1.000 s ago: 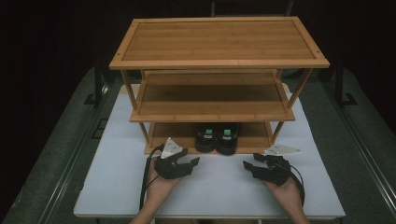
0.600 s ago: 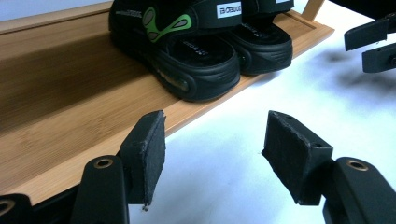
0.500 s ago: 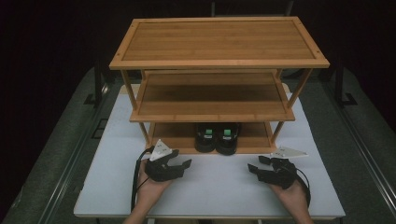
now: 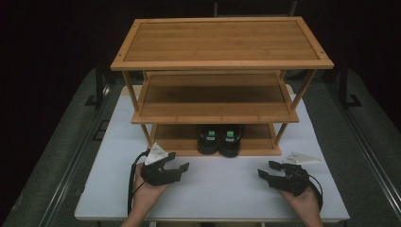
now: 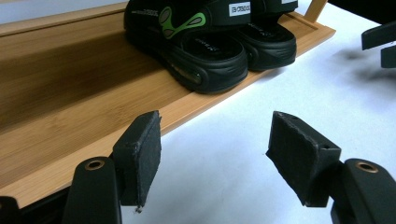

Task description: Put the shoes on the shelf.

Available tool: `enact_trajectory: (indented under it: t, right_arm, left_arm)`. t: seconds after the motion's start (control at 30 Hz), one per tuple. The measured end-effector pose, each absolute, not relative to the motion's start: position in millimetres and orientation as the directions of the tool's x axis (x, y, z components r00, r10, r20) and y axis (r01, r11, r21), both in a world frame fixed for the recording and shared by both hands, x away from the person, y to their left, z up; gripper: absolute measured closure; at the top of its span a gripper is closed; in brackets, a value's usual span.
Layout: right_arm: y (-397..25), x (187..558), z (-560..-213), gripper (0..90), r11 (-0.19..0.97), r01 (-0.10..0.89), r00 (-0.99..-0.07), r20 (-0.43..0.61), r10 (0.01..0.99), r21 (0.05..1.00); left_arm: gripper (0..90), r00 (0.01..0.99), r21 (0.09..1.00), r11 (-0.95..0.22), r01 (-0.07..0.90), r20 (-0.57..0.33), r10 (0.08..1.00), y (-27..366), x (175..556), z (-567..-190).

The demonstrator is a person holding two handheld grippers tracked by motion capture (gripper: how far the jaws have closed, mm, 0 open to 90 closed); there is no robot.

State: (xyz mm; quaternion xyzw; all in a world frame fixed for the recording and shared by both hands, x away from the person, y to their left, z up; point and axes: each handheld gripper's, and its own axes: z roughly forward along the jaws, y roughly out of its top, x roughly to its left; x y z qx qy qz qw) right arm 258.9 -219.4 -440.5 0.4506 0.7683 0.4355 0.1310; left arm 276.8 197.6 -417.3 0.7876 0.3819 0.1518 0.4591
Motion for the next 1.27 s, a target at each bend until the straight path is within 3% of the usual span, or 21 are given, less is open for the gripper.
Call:
enact_trajectory:
  t: [1.27]
  right_arm:
    - [-250.6,230.4,-444.4,33.1,0.183,0.578,-0.531,0.197,0.824,0.795]
  left_arm:
    - [30.1,0.633,0.833,-0.257,0.491,-0.138,0.762,237.9,258.5,-432.1]
